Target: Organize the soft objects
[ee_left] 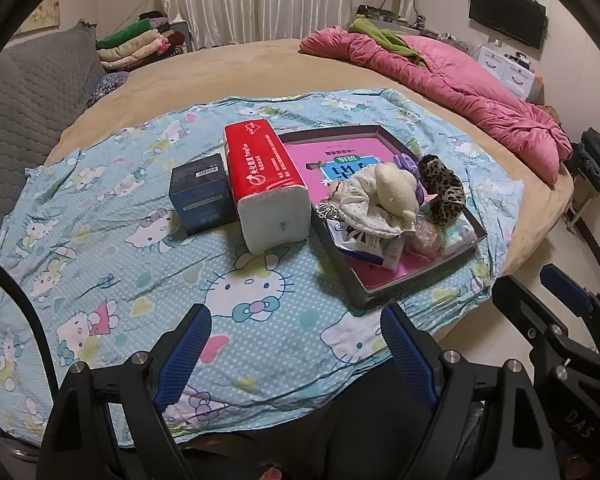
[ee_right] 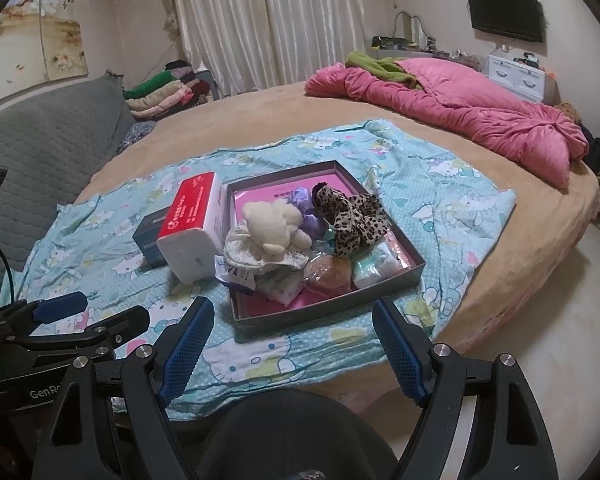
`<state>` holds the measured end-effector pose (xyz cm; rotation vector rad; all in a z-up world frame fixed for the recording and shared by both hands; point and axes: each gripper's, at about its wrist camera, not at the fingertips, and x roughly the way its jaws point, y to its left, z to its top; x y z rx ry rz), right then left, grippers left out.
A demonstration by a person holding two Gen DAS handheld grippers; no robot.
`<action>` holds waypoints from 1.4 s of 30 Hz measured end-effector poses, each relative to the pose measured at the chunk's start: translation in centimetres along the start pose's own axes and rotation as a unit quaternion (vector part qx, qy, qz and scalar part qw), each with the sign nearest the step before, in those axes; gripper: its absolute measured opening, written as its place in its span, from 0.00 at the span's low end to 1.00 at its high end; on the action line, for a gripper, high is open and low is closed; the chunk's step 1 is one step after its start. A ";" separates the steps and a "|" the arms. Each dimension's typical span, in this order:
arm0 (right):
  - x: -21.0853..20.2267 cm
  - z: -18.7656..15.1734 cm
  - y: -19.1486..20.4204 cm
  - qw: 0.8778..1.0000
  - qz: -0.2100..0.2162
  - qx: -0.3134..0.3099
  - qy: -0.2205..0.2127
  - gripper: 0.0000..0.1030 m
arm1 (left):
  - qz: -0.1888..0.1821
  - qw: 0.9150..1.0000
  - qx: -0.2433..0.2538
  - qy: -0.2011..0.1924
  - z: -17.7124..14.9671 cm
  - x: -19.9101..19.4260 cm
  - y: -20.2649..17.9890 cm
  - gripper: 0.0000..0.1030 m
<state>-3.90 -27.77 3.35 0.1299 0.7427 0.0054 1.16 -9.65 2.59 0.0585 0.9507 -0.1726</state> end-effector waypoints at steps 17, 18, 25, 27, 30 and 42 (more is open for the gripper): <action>0.0 0.0 0.0 1.000 0.001 0.000 -0.003 0.80 | 0.003 1.000 -0.001 0.002 0.0 0.0 0.1 0.84; 0.0 0.0 0.0 1.000 0.000 0.000 -0.001 0.80 | 0.002 1.000 -0.001 0.002 0.0 0.0 0.0 0.84; -0.1 0.1 0.0 1.000 0.000 0.001 -0.003 0.80 | 0.002 1.000 0.001 0.005 0.0 0.0 0.0 0.84; -0.1 0.1 0.0 1.000 0.000 0.001 -0.003 0.81 | 0.002 1.000 0.003 0.005 0.0 0.1 0.0 0.84; -0.2 0.2 -0.1 1.000 0.000 0.002 -0.002 0.81 | 0.003 1.000 0.003 0.007 -0.1 0.1 -0.1 0.84; -0.3 0.1 -0.1 1.000 -0.001 0.002 -0.002 0.81 | 0.005 1.000 0.003 0.014 -0.3 0.6 0.0 0.84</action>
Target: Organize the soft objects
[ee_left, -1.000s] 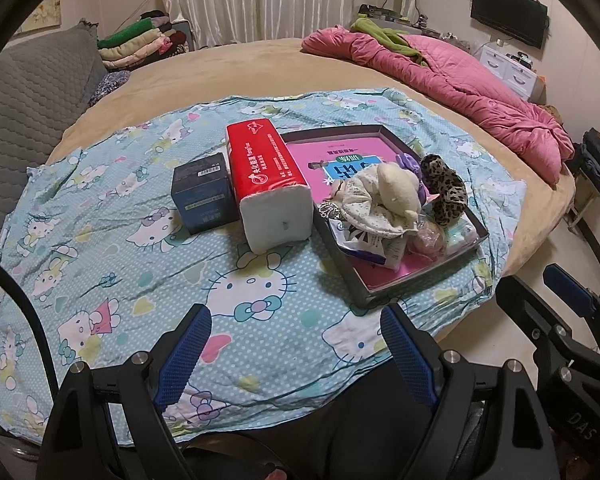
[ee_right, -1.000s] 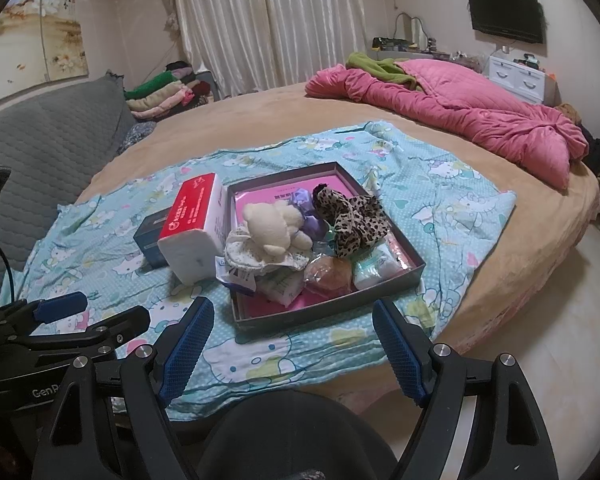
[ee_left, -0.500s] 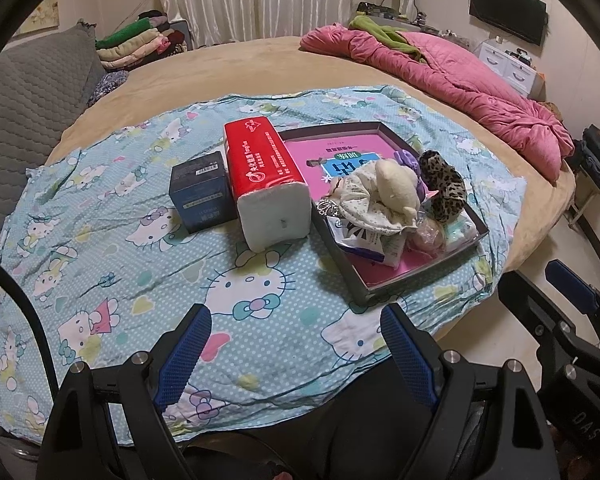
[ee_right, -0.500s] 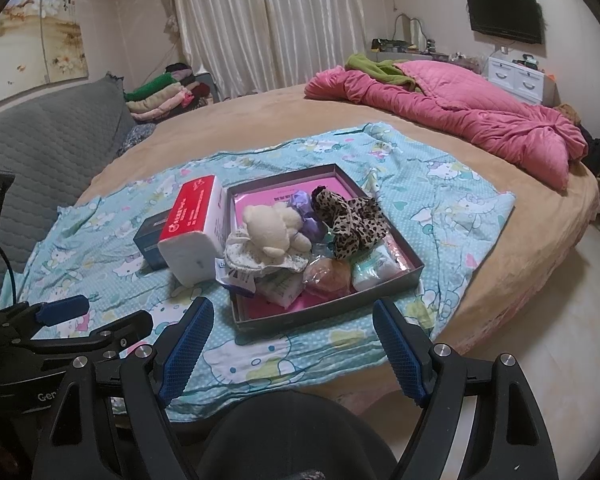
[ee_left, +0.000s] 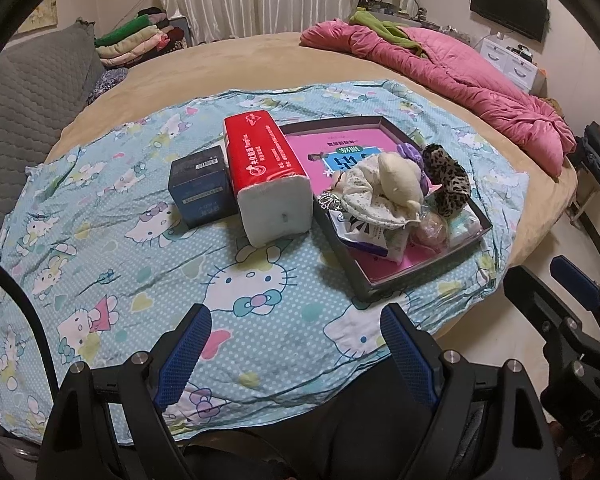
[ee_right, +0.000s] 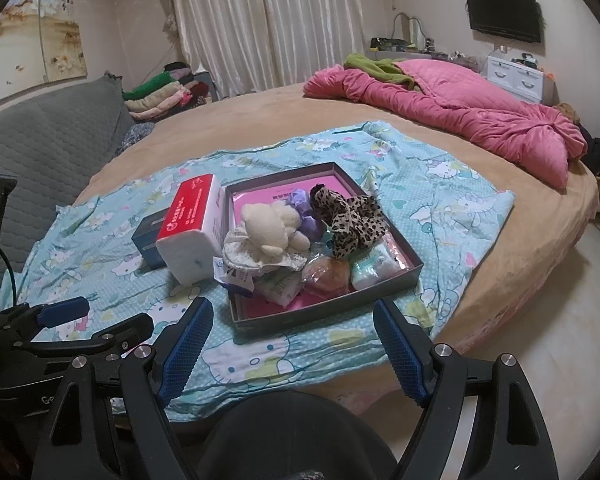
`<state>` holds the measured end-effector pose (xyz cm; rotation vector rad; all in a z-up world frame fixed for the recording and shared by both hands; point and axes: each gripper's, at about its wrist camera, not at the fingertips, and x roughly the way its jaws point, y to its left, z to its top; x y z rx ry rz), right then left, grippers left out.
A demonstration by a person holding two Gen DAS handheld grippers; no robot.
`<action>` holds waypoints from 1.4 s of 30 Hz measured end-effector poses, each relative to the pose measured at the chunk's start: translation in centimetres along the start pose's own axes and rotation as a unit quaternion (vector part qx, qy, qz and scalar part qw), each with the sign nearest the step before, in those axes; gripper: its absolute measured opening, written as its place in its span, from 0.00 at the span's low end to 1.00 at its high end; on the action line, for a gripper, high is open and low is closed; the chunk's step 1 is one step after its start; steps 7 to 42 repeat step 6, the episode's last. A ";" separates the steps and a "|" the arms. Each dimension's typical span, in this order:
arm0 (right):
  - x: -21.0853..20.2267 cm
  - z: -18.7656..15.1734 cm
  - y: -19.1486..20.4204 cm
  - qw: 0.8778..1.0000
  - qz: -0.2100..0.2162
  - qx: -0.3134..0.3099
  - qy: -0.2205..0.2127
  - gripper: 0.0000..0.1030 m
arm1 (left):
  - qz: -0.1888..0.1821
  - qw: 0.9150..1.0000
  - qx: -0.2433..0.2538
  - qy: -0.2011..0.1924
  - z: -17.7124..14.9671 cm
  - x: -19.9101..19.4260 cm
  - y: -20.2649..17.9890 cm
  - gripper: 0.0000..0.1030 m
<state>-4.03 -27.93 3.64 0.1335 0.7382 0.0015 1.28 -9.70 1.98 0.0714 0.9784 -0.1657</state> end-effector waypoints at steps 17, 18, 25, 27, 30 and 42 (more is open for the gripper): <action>0.2 -0.1 -0.1 1.000 -0.002 0.002 0.002 0.81 | -0.004 1.000 -0.001 0.003 -0.1 0.5 0.2 0.84; 0.2 -0.1 -0.1 1.000 -0.002 0.002 0.002 0.81 | -0.004 1.000 -0.001 0.003 -0.1 0.5 0.2 0.84; 0.2 -0.1 -0.1 1.000 -0.002 0.002 0.002 0.81 | -0.004 1.000 -0.001 0.003 -0.1 0.5 0.2 0.84; 0.2 -0.1 -0.1 1.000 -0.002 0.002 0.002 0.81 | -0.004 1.000 -0.001 0.003 -0.1 0.5 0.2 0.84; 0.2 -0.1 -0.1 1.000 -0.002 0.002 0.002 0.81 | -0.004 1.000 -0.001 0.003 -0.1 0.5 0.2 0.84; 0.2 -0.1 -0.1 1.000 -0.002 0.002 0.002 0.81 | -0.004 1.000 -0.001 0.003 -0.1 0.5 0.2 0.84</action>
